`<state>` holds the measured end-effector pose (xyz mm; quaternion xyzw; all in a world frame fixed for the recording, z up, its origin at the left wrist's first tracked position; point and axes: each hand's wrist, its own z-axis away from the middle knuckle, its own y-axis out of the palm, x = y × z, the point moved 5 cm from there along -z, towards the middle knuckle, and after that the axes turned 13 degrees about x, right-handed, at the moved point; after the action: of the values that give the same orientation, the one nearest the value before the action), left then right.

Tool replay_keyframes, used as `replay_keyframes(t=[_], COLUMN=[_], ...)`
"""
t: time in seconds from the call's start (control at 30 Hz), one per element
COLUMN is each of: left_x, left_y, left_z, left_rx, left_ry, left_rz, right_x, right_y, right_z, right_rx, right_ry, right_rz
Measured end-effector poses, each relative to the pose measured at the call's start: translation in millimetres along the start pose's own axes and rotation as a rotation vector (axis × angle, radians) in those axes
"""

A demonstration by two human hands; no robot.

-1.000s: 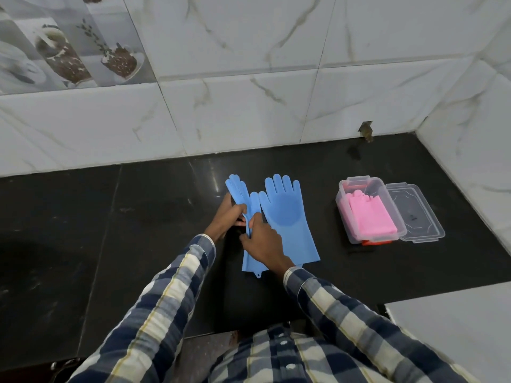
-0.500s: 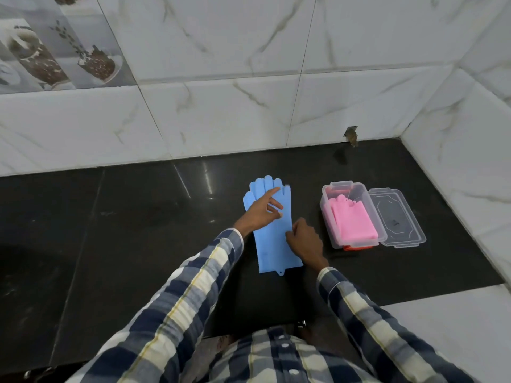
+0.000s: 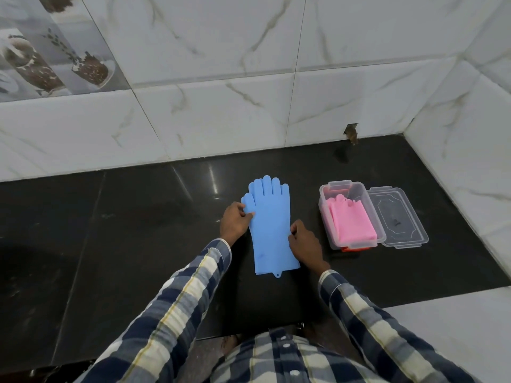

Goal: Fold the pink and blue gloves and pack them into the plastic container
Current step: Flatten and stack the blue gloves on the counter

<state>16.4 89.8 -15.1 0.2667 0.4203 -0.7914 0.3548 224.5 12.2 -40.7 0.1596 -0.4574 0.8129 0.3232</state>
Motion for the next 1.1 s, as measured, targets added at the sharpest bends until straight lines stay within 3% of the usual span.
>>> replay_keyframes(t=[0.4,0.63,0.77,1.1], left_x=[-2,7,5,1], left_y=[6,2,-3,-17], left_z=[-13,-14,-19,-42], left_rx=[-0.090,-0.046,0.004,-0.058], left_ry=[-0.008,-0.033,-0.035,-0.031], left_rz=[-0.001,0.139,0.136,0.070], right_x=[1,3,18,42], right_y=[-6,-12,-27,-53], right_z=[-3,-22,-40,-93], right_rx=[0.005,0.146,0.028,-0.047], right_ry=[-0.015,0.120,0.122,0.027], right_rz=[0.039,0.031,0.029,-0.347])
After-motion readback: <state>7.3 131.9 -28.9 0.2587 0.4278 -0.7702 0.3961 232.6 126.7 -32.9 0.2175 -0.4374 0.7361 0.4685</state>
